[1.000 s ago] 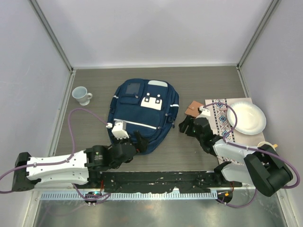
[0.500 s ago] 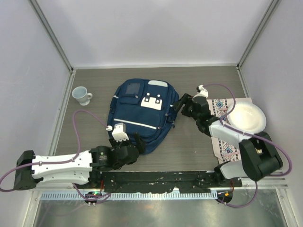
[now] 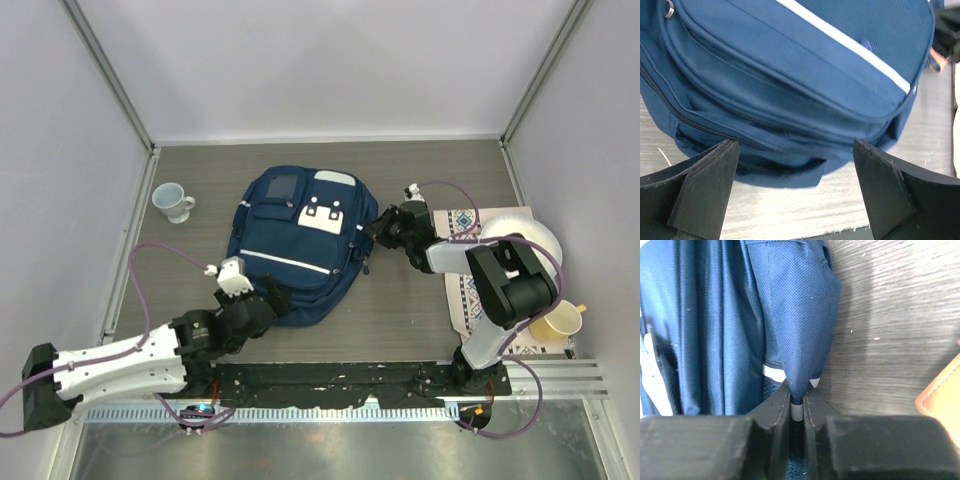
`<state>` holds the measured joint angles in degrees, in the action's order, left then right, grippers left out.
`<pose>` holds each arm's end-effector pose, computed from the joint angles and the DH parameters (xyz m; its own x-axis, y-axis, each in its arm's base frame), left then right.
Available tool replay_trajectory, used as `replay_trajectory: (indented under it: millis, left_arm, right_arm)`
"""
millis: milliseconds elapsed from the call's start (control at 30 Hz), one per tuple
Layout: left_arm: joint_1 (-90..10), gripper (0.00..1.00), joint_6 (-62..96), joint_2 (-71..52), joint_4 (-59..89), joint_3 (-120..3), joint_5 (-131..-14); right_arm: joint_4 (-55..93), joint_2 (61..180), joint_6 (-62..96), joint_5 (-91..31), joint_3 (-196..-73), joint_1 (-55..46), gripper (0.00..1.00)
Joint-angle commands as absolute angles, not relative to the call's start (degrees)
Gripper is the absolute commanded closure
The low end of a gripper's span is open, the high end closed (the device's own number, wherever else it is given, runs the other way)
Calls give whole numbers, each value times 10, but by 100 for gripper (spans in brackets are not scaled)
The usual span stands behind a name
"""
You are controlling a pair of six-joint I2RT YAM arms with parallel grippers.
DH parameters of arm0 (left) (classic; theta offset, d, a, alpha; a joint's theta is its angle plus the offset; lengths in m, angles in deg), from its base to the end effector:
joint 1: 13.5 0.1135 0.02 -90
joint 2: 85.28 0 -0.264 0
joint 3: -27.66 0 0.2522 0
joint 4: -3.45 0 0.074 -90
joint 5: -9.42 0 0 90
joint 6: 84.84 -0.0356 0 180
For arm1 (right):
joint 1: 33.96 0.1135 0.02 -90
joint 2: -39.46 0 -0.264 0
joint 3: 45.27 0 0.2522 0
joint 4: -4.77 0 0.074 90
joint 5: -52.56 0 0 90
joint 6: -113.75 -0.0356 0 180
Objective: Pack the student bag
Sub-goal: Adjust the student bag at the center of the board.
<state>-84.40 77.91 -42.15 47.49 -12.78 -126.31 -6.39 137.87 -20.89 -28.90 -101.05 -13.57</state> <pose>0.0722 -0.1306 0.2102 -0.5472 -0.4570 -0.7012 -0.0796 0.8624 -0.5000 0.3143 0.1225 0.1468 -0.6737 0.4909 -0.5524 0.0142 0.7560 0.6545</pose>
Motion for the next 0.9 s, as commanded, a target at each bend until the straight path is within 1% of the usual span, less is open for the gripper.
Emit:
replay_trajectory:
  millis: [0,33,67,133,167,233,267,333,367,467,500,567,600,633,667,733,767,833,867]
  left_arm:
    - [-753,7,683,-456,404,-108,-1183]
    - [-724,11,671,-455,392,-98,-1169]
    - [-711,19,666,-452,380,-94,-1155]
    - [-679,27,652,-428,342,-84,-1122]
    - [-670,35,646,-415,329,-83,-1111]
    - [-645,46,637,-373,305,-90,-1087]
    - [-639,53,629,-361,300,-95,-1083]
    - [-621,60,621,-330,293,-111,-1078]
    - [-618,65,611,-325,291,-117,-1079]
    - [-589,67,583,-317,300,-140,-1086]
    - [-559,69,562,-318,311,-150,-1084]
    - [-521,72,538,-327,308,-154,-1041]
    - [-480,73,518,-327,300,-157,-1018]
    - [-461,74,510,-328,298,-159,-999]
    - [-446,76,504,-327,294,-162,-985]
    - [-418,80,491,-314,295,-172,-954]
    - [-416,80,488,-310,293,-175,-950]
    - [-415,80,485,-289,283,-179,-936]
    - [-415,77,485,-281,269,-180,-931]
  right_arm:
    - [-105,1332,-220,-266,-961,-136,90]
    - [-103,1314,-220,-262,-951,-136,99]
    - [-104,1304,-220,-254,-945,-135,99]
    - [-104,1271,-218,-248,-929,-134,99]
    - [-104,1257,-218,-246,-922,-134,99]
    - [-99,1213,-211,-242,-903,-131,99]
    - [-86,1198,-207,-243,-897,-129,99]
    - [-70,1164,-191,-256,-880,-115,99]
    - [-51,1139,-187,-255,-875,-110,99]
    - [-18,1111,-164,-242,-869,-89,99]
    - [-11,1108,-158,-237,-869,-84,99]
    - [10,1106,-139,-235,-872,-54,99]
    - [17,1100,-133,-241,-872,-41,99]
    - [23,1095,-132,-249,-872,-28,99]
    - [31,1090,-131,-269,-871,1,99]
    - [33,1069,-135,-303,-859,28,99]
    - [25,1061,-143,-348,-852,63,99]
    - [17,1041,-147,-372,-839,97,99]
    - [15,1036,-149,-412,-837,122,99]
